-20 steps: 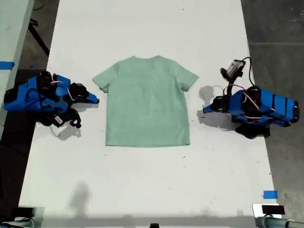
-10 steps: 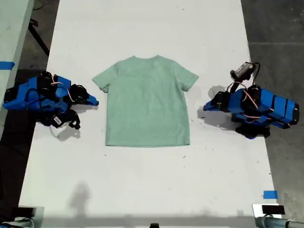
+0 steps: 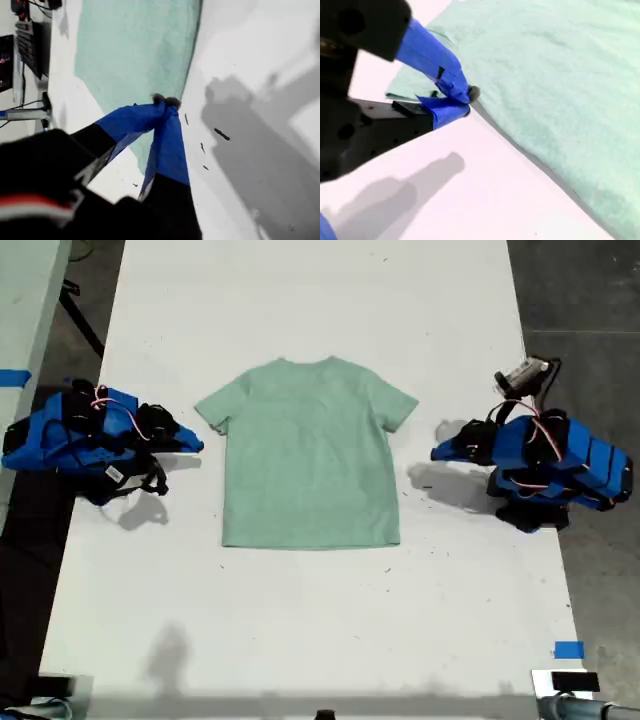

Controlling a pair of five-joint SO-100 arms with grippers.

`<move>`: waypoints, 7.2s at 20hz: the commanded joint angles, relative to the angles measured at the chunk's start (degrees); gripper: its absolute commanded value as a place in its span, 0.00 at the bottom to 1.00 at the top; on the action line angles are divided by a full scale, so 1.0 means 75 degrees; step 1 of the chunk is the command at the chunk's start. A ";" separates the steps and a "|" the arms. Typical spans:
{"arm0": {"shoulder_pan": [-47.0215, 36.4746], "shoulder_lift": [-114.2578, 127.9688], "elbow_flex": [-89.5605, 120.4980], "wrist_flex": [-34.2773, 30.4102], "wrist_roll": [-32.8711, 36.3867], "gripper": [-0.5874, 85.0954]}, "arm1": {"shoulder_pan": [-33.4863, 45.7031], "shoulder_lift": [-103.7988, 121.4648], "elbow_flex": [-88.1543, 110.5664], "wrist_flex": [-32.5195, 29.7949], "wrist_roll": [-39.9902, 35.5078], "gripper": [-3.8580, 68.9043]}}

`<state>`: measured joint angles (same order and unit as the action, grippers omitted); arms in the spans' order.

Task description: Fold t-shirt

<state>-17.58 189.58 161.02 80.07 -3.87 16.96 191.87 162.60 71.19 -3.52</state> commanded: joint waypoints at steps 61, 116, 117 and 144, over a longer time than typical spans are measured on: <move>-0.4547 -1.0758 -0.8953 0.1828 0.5613 0.34 | 0.3902 -1.4625 -1.1695 0.0926 -0.7277 0.04; -0.5145 -1.6570 -1.0336 -0.0211 0.5613 0.01 | 0.2391 -0.9902 -0.9527 0.1547 -0.4992 0.21; -0.5133 -1.6289 -1.0242 -0.0211 0.5590 0.01 | 0.2391 -0.9902 -0.9492 0.1523 -0.4980 0.21; -0.3293 -1.7672 -1.5832 -0.0598 0.5473 0.01 | 0.2461 -0.8437 -0.7699 0.1184 -0.4582 0.16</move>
<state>-40.96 55.28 45.62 79.19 36.83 35.24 126.12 105.29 81.83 -38.41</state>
